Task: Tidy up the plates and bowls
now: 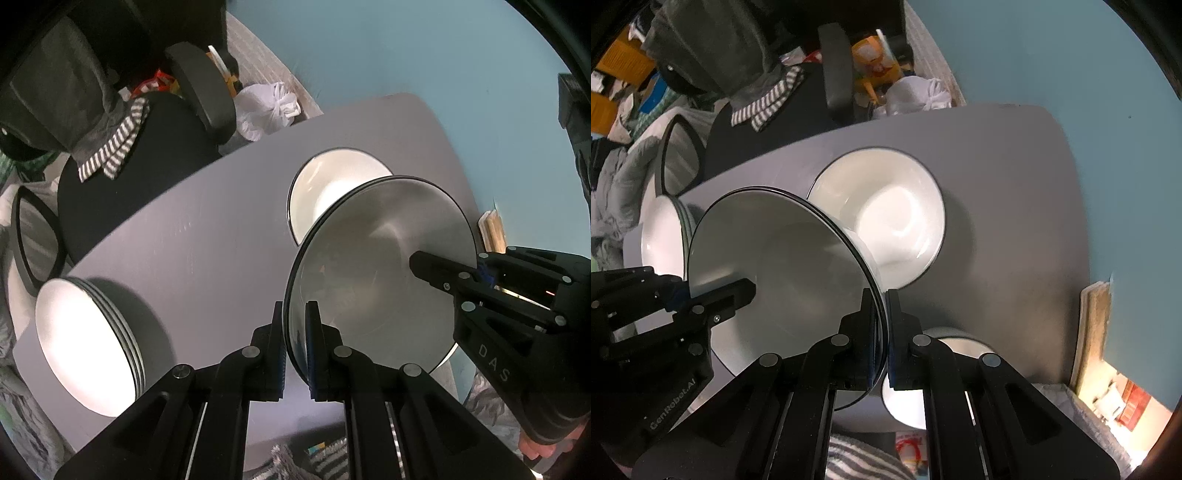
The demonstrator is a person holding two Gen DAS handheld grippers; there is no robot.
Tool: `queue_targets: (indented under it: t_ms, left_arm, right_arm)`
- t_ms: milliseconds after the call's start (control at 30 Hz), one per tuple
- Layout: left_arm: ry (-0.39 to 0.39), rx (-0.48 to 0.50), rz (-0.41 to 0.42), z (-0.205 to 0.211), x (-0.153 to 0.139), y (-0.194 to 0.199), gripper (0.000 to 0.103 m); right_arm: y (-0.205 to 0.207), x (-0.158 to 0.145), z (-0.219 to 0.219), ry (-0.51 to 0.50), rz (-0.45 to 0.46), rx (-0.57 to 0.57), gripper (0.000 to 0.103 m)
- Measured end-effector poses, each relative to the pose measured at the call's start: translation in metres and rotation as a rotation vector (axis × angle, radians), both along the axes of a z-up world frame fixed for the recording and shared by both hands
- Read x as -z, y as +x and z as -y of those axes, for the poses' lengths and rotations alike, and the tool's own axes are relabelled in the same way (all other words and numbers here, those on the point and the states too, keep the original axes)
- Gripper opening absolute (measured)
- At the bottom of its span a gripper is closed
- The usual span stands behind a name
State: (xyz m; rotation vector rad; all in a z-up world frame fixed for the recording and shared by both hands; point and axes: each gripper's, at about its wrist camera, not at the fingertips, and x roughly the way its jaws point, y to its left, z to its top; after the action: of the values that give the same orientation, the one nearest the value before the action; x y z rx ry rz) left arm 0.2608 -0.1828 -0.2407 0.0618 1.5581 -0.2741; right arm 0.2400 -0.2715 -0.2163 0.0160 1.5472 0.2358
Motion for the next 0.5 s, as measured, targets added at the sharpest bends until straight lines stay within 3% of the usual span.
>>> queue_targets:
  t_ms: [500]
  left_arm:
    - [0.014, 0.022, -0.035, 0.018, 0.020, 0.039, 0.008]
  right_arm:
    - [0.042, 0.011, 0.018, -0.014, -0.040, 0.016, 0.006]
